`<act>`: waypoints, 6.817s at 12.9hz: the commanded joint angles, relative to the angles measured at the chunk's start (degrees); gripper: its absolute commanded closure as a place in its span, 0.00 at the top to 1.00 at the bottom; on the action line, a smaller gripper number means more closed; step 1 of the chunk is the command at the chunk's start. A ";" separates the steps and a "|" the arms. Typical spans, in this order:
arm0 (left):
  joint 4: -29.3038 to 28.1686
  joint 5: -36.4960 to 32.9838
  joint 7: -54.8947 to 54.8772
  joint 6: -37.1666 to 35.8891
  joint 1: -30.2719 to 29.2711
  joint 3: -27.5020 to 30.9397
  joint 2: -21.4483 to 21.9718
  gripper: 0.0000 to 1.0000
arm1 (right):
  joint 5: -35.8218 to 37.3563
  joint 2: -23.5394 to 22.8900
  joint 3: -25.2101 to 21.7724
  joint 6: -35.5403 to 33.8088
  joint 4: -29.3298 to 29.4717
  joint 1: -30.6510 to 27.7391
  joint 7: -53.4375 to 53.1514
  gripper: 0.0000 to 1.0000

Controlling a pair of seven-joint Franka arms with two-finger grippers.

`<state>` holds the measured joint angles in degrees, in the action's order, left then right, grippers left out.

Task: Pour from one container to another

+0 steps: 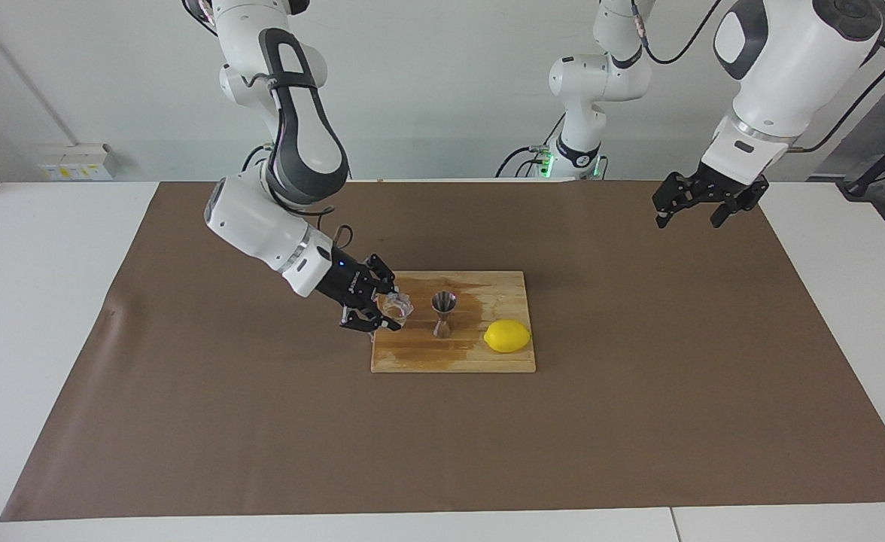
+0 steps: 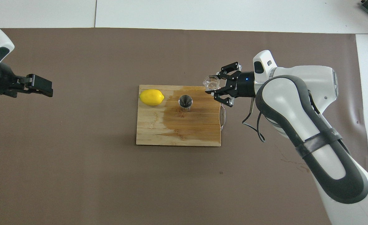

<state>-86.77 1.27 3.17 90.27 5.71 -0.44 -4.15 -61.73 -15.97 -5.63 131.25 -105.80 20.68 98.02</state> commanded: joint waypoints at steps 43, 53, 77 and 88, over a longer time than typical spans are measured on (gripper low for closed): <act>-2.17 -0.92 -0.09 0.52 0.27 0.26 1.78 1.00 | 35.01 -0.46 0.27 -6.27 8.59 7.53 -33.33 0.00; -2.17 -0.92 -0.09 0.52 0.18 0.26 1.87 1.00 | 40.28 -3.19 0.27 -9.51 12.11 9.47 -38.87 0.00; -2.17 -0.92 -0.09 0.52 0.18 0.26 1.78 1.00 | 49.33 -8.82 0.35 -17.51 20.55 10.87 -46.60 0.00; -2.17 -0.92 -0.09 0.52 0.18 0.26 1.78 1.00 | 50.57 -10.75 0.35 -19.89 23.89 10.96 -49.07 0.00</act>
<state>-86.78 1.27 3.17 90.27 5.71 -0.42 -4.14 -13.27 -25.51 -5.56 113.23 -84.36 31.77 50.86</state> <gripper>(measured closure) 0.000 0.511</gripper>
